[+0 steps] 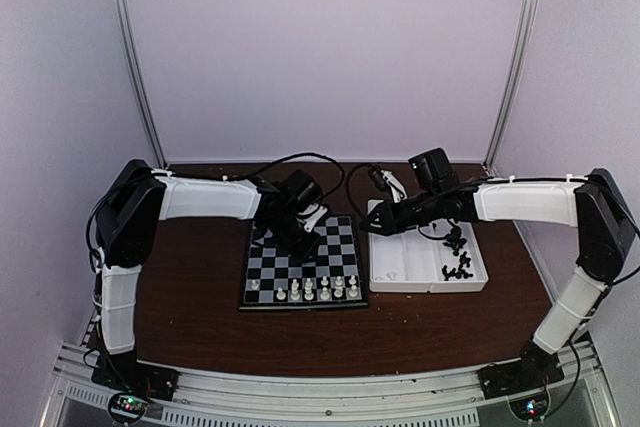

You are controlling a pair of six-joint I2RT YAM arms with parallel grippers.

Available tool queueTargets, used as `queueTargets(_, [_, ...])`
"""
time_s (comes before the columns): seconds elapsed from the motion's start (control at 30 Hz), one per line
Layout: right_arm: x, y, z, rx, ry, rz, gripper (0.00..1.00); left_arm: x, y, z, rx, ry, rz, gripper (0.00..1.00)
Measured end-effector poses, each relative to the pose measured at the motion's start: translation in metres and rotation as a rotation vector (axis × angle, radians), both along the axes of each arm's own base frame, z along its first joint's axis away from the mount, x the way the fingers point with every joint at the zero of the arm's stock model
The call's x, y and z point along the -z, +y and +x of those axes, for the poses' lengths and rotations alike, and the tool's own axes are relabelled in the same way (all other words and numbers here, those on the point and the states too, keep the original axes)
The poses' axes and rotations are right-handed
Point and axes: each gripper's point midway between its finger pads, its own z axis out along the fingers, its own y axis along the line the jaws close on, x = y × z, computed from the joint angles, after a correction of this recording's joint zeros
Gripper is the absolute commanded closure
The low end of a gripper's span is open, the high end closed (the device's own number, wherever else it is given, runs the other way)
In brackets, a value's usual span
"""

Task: Set up the chess pieces on the board
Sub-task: Pick up the chess piece from the storage box.

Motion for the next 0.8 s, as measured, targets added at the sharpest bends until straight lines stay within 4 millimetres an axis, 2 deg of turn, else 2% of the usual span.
queueTargets(0.33, [-0.002,-0.002,0.002,0.009,-0.001,0.004,0.82,0.001,0.006,0.008,-0.023,-0.042,0.035,0.78])
queueTargets(0.53, [-0.002,-0.002,0.002,0.011,0.001,0.006,0.82,0.002,0.006,0.013,-0.031,-0.058,0.044,0.89])
queueTargets(0.8, [-0.002,-0.002,0.002,0.016,0.007,0.008,0.82,0.001,0.006,0.016,-0.035,-0.069,0.048,0.96])
